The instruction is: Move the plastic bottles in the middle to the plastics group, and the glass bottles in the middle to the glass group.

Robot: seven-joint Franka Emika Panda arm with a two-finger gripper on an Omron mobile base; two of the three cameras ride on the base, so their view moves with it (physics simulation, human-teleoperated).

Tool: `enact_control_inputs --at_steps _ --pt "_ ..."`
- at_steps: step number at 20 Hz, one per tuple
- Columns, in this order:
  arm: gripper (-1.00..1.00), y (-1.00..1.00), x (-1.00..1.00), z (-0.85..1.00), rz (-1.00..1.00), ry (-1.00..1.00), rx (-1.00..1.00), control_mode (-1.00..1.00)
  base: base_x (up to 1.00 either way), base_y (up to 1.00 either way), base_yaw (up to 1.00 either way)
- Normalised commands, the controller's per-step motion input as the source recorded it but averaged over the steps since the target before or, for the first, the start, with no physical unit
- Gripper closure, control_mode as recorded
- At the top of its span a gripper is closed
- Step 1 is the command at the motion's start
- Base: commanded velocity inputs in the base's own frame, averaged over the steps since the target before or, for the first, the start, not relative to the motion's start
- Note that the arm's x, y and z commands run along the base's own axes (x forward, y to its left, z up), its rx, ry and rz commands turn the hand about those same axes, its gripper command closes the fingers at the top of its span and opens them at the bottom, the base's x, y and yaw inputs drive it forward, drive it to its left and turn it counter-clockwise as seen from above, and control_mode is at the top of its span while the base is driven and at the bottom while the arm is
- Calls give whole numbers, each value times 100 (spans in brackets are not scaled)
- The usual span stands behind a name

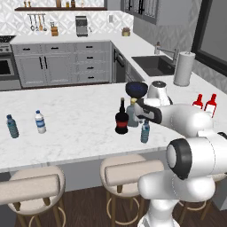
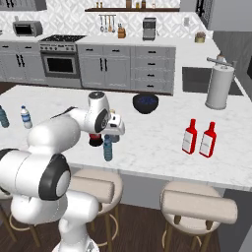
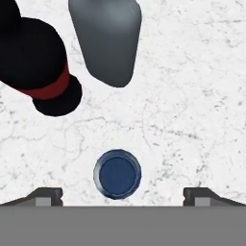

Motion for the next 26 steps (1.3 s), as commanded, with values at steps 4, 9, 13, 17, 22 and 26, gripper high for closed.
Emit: enact_control_inputs --at_steps 4,9,13,17,22,26 --pt "-100 5 15 -23 0 0 0 -100 0 0 0" --pt "-100 4 27 -14 0 0 0 -100 0 0 0" --pt "-100 0 13 -8 0 0 0 -100 0 0 0" --pt "-100 0 -7 -2 0 0 0 -100 0 0 0" --pt "-100 0 -5 -3 0 0 0 -100 0 0 0" --pt "-100 0 0 -9 0 -1 0 -100 0 0 0"
